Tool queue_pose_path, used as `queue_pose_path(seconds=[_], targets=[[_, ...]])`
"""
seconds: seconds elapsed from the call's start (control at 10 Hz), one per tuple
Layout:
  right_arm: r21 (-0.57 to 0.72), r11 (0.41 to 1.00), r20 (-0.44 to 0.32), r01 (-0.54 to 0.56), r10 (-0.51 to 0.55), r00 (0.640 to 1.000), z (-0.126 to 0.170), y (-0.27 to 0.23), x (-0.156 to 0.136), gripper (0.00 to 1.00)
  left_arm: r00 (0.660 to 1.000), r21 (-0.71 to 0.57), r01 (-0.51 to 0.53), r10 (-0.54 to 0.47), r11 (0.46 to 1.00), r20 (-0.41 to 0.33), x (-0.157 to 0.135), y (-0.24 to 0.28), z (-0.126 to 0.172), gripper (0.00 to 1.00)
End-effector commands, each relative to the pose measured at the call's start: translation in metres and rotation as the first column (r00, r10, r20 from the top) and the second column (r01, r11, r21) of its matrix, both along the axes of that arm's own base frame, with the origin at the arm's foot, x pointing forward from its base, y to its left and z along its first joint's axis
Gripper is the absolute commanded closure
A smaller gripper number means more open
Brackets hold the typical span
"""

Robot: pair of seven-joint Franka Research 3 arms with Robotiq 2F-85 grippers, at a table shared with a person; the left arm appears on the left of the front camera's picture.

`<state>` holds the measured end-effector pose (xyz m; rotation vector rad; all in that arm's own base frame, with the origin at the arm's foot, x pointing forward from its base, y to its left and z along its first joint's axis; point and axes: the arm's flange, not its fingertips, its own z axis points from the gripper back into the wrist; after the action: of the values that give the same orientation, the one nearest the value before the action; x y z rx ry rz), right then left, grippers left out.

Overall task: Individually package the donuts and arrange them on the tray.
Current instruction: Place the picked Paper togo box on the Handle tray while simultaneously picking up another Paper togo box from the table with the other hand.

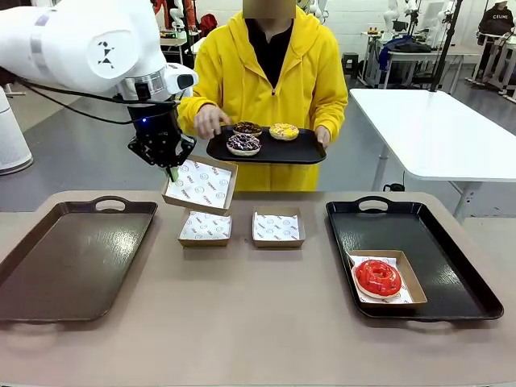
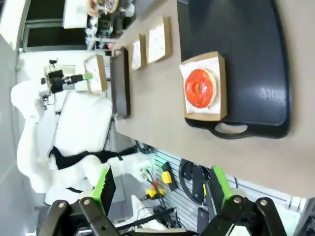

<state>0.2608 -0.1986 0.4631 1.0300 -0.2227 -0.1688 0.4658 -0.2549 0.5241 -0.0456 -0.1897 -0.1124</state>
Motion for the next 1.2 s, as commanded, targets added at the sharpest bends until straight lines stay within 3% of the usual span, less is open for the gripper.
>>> queue_pose_path(seconds=[0.0,0.3,0.6,0.7,0.8,1.1], targets=[[0.13,0.991,0.051,-0.017,0.01,0.999,-0.009,-0.031,0.016,0.0,0.999,0.045,-0.035,0.036,0.998,-0.009,0.02,-0.013,0.007,1.0],[0.226,0.971,0.167,-0.076,0.038,0.985,-0.015,-0.055,0.0,0.0,0.997,0.056,-0.081,0.081,0.995,-0.007,0.046,-0.016,0.006,1.0],[0.206,0.974,0.128,-0.096,0.07,0.989,-0.018,-0.061,-0.007,0.0,0.995,0.041,-0.097,0.097,0.994,-0.006,0.067,-0.015,0.003,1.0],[0.163,0.979,0.151,-0.123,0.098,0.984,-0.019,-0.052,0.0,0.0,0.994,0.042,-0.104,0.105,0.994,-0.007,0.071,-0.014,0.001,1.0],[0.235,0.969,0.138,-0.078,0.046,0.989,-0.017,-0.055,-0.01,0.0,0.998,0.024,-0.065,0.066,0.998,-0.01,0.06,-0.011,0.0,1.0],[0.235,0.969,0.138,-0.078,0.046,0.989,-0.017,-0.055,-0.01,0.0,0.998,0.024,-0.065,0.066,0.998,-0.01,0.06,-0.011,0.0,1.0]])
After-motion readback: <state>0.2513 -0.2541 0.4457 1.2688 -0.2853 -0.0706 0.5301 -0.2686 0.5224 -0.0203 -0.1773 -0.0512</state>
